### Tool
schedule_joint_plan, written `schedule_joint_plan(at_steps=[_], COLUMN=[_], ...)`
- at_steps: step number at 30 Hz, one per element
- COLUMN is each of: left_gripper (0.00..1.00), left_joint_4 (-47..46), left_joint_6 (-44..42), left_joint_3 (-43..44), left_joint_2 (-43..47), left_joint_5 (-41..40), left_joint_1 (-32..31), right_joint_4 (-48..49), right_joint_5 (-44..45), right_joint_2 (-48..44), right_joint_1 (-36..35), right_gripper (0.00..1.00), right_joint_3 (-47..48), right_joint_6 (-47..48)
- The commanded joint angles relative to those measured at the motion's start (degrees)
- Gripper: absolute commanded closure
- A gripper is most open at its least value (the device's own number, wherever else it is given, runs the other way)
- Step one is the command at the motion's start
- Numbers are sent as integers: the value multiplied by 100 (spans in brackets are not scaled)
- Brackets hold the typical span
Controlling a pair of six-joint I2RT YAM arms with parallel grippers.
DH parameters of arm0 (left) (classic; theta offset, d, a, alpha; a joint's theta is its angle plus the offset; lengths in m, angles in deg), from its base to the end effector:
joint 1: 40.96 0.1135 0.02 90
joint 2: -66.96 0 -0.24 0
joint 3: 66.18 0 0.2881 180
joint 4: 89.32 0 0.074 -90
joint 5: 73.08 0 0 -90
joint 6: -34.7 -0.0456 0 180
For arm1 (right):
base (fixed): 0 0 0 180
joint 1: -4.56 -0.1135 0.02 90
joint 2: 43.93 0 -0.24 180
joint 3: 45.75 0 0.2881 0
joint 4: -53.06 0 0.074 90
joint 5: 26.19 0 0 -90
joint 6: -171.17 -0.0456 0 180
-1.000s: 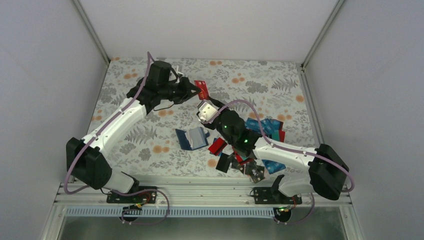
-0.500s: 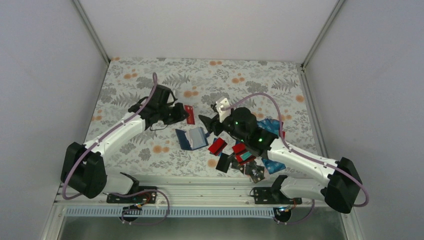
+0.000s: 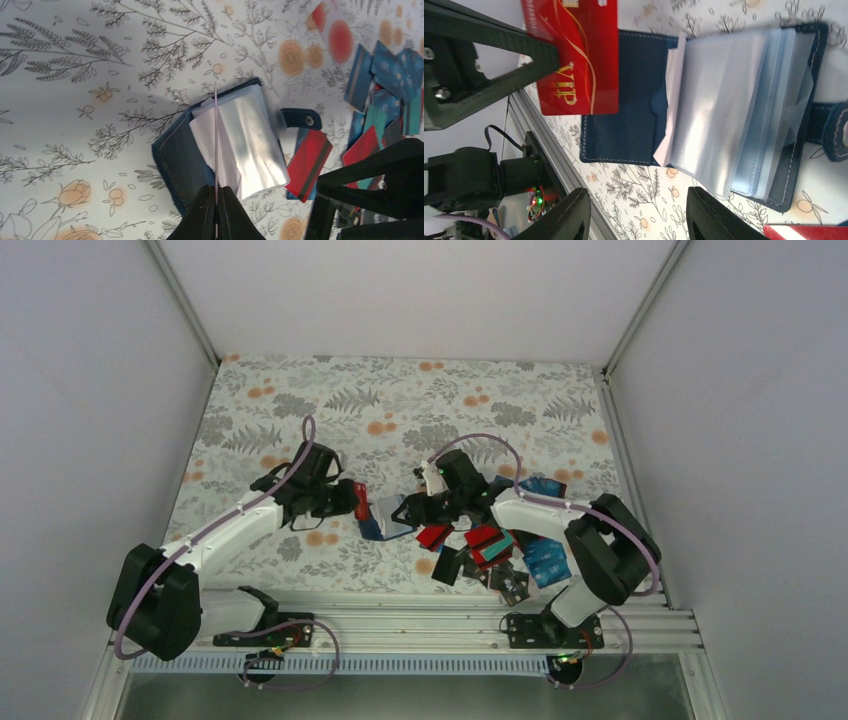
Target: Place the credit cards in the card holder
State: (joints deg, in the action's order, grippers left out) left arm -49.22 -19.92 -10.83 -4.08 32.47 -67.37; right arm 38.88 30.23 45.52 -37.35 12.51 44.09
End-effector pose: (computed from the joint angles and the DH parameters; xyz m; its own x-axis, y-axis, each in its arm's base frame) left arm 0.2504 -0.1380 0.1650 -0.9302 -0.1609 -0.3300 0.0306 0.8618 -0.5063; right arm 0.2383 0.2478 0.1246 -0.9324 -0.1619 -0.3231 -0.3553 0.5742 0.7376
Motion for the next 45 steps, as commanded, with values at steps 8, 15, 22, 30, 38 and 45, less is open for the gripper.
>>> schedule_joint_plan(at_steps=[8,15,22,30,38,45], left_gripper=[97,98,98,98,98,98], left_joint_4=[-114,-119,-206,-214,-241,-284], left_joint_6=[-179,-215,-233,-233,-216,-172], left_joint_3=[-319,-369,-378,-369,-395,-461], left_joint_2=[198,228,129,133,114,144], left_joint_5=[-195,-205,-175,-167,-167,-166], left_joint_1=[5,5,-4,-22,-39,-68], right_joint_4=[-562,-642,-870,-863,-793,-772], right_joint_5=[-60,148,381,453,304,170], right_joint_2=[721,1018,1078,1033,1289,1405], right_joint_1=[33,25,-14,-87,-150,-198], right_gripper=[48,47,44,43,54,70], right_joint_3=[478,603,703,758,984,1140], right_joint_6=[-219,-154,-151,-136,-115,-93])
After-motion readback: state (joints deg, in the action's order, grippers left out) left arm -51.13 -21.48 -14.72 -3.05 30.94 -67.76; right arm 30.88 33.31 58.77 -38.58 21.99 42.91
